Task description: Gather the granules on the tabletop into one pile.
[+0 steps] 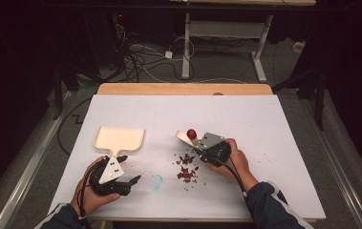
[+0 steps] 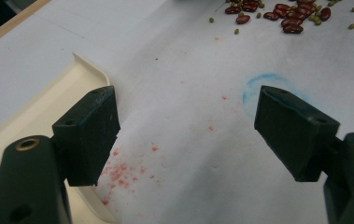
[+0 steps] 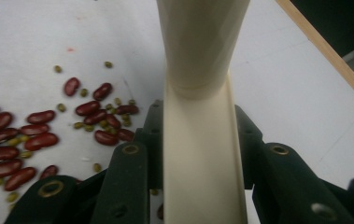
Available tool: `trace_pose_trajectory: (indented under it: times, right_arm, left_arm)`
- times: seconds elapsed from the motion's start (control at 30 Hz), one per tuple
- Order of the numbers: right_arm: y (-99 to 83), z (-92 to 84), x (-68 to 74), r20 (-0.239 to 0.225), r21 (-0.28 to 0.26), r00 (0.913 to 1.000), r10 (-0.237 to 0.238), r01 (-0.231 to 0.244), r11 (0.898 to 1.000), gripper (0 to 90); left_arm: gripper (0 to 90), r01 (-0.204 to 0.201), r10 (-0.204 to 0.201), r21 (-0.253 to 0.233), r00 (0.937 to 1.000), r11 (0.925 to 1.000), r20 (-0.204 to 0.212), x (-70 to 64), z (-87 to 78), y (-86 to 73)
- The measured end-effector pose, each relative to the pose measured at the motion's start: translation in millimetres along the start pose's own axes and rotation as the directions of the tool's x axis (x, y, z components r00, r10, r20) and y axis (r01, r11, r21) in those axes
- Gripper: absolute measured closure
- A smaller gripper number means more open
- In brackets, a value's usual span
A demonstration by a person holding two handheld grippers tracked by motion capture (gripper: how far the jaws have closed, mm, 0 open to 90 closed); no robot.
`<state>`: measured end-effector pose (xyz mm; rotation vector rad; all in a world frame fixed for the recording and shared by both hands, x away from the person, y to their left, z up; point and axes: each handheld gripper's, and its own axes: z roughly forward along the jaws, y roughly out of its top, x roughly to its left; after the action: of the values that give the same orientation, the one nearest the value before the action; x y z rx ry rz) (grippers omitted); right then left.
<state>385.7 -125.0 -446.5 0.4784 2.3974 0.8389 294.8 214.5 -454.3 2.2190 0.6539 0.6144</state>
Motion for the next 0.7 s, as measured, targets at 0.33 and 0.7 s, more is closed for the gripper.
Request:
trace_pose_trajectory:
  times: [0.33, 0.7]
  right_arm:
    - [0.5, -14.7, 16.9, -0.059, -0.03, 0.9979, -0.029, 0.027, 0.999, 67.5]
    - [-1.7, -33.1, 13.3, -0.052, -0.067, 0.9986, -0.009, 0.006, 0.998, 67.8]
  left_arm:
    - [21.5, -0.007, 0.007, 0.008, 0.9999, 0.9999, 0.014, -1.9, 0.3, -0.2]
    - [21.5, -0.012, 0.011, 0.009, 0.9998, 0.9999, 0.013, -2.8, -0.1, 0.2]
